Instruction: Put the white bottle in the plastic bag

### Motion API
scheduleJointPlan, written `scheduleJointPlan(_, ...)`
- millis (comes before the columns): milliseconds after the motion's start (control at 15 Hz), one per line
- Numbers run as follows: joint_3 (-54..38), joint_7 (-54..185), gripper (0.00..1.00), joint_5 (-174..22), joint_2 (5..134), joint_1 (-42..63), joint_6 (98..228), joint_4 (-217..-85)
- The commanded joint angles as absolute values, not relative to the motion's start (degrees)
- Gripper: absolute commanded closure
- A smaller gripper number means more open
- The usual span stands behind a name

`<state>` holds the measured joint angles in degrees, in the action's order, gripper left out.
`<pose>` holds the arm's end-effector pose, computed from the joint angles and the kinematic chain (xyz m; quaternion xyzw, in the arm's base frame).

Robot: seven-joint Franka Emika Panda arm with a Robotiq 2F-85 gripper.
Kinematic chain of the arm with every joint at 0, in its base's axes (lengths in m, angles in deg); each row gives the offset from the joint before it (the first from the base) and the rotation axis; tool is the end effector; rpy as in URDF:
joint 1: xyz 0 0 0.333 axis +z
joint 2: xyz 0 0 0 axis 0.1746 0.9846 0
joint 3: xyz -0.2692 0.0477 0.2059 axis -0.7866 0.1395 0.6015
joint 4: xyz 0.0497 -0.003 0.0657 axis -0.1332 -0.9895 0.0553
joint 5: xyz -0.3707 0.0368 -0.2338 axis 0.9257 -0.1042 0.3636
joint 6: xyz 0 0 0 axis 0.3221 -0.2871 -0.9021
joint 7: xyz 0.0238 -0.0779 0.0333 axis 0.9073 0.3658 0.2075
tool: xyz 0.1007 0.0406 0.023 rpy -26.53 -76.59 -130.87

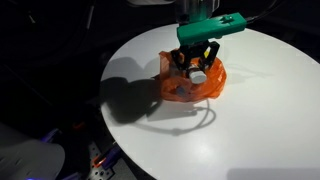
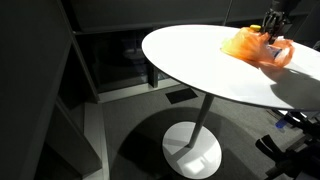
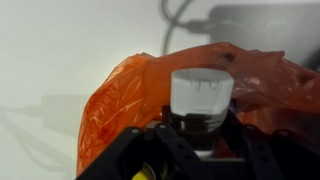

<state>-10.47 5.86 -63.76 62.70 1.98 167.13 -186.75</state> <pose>0.5590 -0.1476 0.2810 0.8937 0.4378 -0.0534 0.0819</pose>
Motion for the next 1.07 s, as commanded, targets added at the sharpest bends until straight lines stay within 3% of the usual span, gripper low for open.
scheduleJointPlan(0,-9.57,6.08,0.75,-65.2,63.55,1.9,165.07,-184.57)
scheduleJointPlan(67,-9.35,5.76,0.75,-65.74,63.59,1.84,165.06,-184.55)
scheduleJointPlan(133,-9.03,5.04,0.63,-66.75,63.45,1.71,164.85,-184.63)
scheduleJointPlan(200,-8.69,4.36,0.25,-68.03,63.17,1.57,164.69,-184.82)
scheduleJointPlan(333,-7.94,2.56,0.17,-71.56,62.26,1.27,164.02,-185.27)
scheduleJointPlan(467,-7.34,0.7,0.01,-75.48,61.08,1.08,162.46,-185.54)
scheduleJointPlan(1000,-8.28,-0.04,0.0,-85.94,53.14,1.72,153.32,-187.5)
